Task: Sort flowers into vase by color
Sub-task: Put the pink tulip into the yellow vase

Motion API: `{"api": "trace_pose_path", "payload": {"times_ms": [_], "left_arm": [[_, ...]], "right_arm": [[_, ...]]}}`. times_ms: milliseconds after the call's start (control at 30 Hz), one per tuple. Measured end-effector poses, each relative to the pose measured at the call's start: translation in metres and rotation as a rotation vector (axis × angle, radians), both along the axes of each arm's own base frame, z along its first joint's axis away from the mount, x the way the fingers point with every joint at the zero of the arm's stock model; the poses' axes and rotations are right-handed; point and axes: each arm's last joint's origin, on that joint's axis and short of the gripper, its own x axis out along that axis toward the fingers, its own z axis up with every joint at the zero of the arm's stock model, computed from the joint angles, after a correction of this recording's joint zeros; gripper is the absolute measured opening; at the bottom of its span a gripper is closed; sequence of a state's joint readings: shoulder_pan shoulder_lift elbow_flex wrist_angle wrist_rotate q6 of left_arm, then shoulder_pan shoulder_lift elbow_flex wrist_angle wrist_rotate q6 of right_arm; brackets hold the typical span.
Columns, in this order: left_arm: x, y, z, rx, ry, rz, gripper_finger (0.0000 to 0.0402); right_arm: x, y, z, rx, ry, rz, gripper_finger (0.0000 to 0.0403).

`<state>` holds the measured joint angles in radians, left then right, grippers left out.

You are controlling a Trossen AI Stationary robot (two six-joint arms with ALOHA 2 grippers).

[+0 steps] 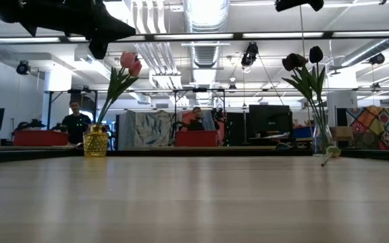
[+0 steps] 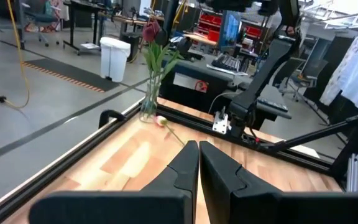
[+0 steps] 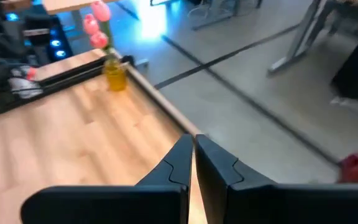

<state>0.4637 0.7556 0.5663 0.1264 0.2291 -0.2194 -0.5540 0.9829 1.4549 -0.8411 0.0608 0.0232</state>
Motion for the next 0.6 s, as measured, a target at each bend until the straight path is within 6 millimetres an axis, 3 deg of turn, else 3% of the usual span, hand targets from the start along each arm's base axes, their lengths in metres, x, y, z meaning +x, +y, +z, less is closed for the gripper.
{"api": "trace_pose_path", "payload": {"times_ms": [233,367,600], "left_arm": [[-0.004,-0.002,-0.002,-0.028,0.027,0.005,0.0000],[-0.004,-0.002,-0.004,-0.044,0.032,0.006,0.0000],[-0.004,-0.002,-0.004,-0.048,0.031,0.006,0.0000]], "right_arm": [[-0.003,0.022,-0.013,0.281,0.060,-0.035,0.0013],[-0.002,0.031,-0.040,0.470,0.144,-0.119,0.0013],[-0.008,0.038,-0.101,0.641,0.197,-0.307,0.0013]]}}
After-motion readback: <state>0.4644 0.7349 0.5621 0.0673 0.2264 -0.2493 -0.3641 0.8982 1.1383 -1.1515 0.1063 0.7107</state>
